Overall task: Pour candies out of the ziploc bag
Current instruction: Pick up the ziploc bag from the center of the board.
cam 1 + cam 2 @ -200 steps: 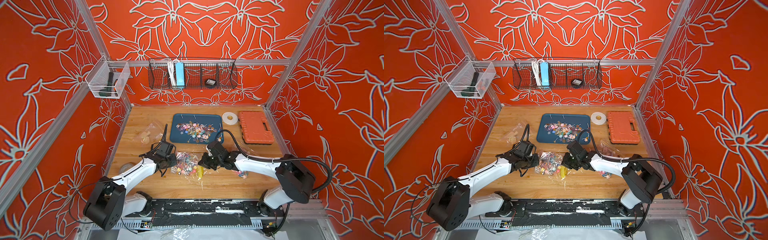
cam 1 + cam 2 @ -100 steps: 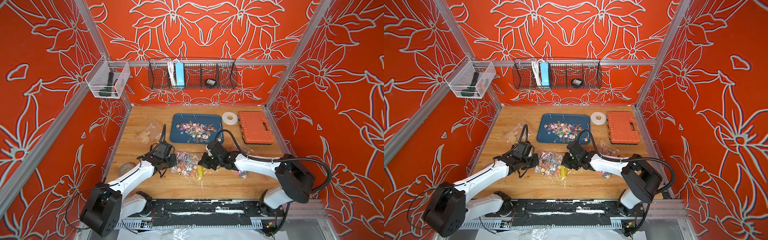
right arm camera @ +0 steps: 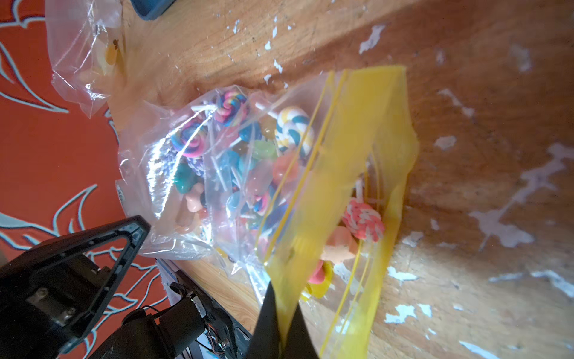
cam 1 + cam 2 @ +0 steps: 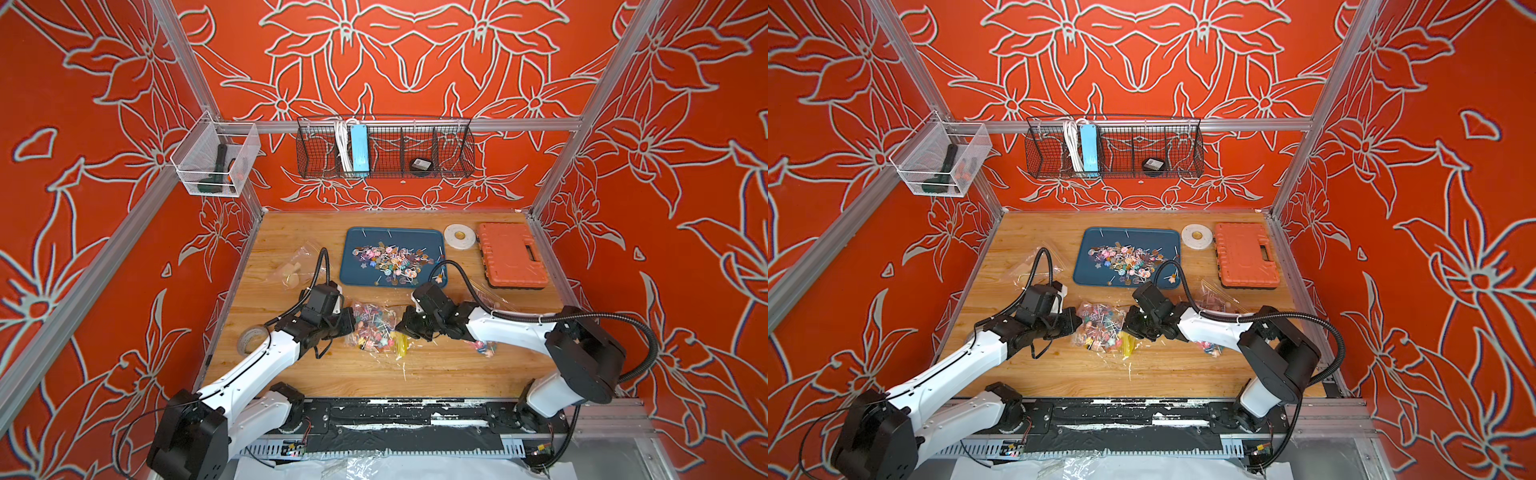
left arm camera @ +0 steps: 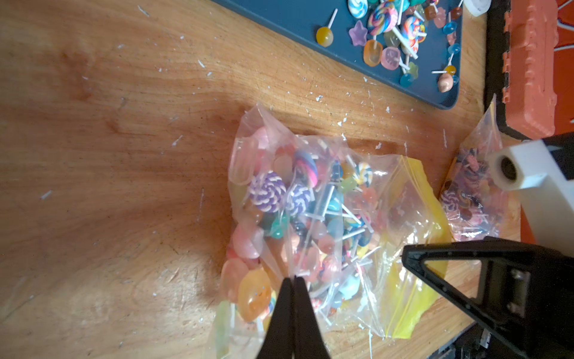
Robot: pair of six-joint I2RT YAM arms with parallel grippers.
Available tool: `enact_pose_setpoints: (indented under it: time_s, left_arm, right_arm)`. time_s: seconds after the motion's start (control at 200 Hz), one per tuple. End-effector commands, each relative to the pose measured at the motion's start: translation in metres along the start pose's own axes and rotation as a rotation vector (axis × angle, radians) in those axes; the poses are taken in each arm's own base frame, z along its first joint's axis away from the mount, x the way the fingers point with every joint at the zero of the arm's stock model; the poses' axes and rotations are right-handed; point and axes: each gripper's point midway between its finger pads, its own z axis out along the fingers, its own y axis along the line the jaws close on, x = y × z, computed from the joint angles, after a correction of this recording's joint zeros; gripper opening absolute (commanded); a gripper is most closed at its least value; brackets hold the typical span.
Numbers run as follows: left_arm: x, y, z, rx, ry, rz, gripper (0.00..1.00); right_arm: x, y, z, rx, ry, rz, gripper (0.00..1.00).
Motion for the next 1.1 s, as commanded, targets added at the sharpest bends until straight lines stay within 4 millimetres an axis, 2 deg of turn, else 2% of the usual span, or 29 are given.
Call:
enact_pose_setpoints:
  time_s: [0.0,0.15,0.285,0.926,1.021,1.096]
  left_arm:
    - [0.004,0.006,0.006,-0.034,0.038,-0.001,0.09]
    - [0.007,0.014,0.013,-0.076,0.065,-0.012,0.22]
    - [0.006,0.020,0.014,-0.108,0.063,-0.013,0.28]
    - [0.004,0.040,0.020,-0.232,0.060,-0.016,0.30]
    - [0.006,0.040,0.023,-0.227,0.069,-0.014,0.27]
    - [0.007,0.040,0.025,-0.219,0.078,-0.014,0.20]
  right_arm:
    - [0.000,0.013,0.000,-0.028,0.003,-0.016,0.00]
    - [0.001,0.013,0.000,-0.026,0.002,-0.017,0.00]
    - [0.001,0.013,0.000,-0.027,0.004,-0.019,0.00]
    - [0.002,0.012,0.001,-0.028,0.010,-0.018,0.00]
    - [0.003,0.012,0.002,-0.028,0.013,-0.017,0.00]
    - [0.003,0.013,0.002,-0.029,0.015,-0.017,0.00]
